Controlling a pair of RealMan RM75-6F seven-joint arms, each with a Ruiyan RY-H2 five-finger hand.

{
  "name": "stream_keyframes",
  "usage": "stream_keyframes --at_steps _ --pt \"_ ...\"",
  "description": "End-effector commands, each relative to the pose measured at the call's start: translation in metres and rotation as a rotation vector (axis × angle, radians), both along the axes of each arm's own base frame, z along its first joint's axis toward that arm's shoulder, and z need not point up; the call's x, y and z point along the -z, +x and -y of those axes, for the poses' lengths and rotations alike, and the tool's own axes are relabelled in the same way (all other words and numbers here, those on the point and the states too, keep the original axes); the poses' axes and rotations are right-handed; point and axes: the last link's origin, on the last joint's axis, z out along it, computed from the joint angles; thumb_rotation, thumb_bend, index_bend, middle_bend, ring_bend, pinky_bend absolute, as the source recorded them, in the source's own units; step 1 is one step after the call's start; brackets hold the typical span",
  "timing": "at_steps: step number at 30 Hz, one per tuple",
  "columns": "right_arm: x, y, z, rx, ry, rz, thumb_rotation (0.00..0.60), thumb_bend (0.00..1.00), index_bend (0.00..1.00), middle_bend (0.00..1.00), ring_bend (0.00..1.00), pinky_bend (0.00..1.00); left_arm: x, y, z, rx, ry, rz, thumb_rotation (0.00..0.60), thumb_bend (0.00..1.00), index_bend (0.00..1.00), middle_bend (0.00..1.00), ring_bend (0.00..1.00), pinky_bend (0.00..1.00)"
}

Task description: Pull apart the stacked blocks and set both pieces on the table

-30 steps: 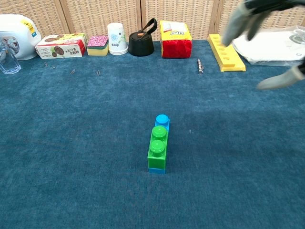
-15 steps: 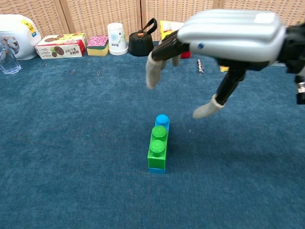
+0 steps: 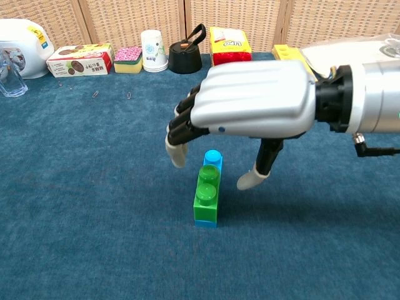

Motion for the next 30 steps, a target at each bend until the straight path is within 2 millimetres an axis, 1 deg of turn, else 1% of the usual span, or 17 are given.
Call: stream_keyframes --at_steps 1,9,22,30 --pt "0.008 0.001 -0.001 -0.022 -0.003 -0.031 0.6 0.06 0.36 0.36 0.31 0.35 -0.001 -0.003 0.001 -0.01 0.003 0.004 0.6 0.15 0.12 0.15 0.0 0.0" --pt "0.027 0.01 0.0 -0.058 0.001 -0.098 0.6 0.05 0.36 0.36 0.31 0.35 0.0 -0.016 0.006 -0.037 0.006 0.022 0.6 0.15 0.12 0.15 0.0 0.0" --pt "0.035 0.011 0.005 -0.066 -0.012 -0.139 0.6 0.04 0.36 0.36 0.3 0.35 -0.001 -0.021 0.007 -0.039 0.012 0.032 0.6 0.15 0.12 0.15 0.0 0.0" --pt "0.04 0.009 0.009 -0.066 -0.017 -0.164 0.6 0.04 0.36 0.36 0.31 0.35 0.0 -0.022 0.008 -0.047 0.014 0.03 0.6 0.15 0.12 0.15 0.0 0.0"
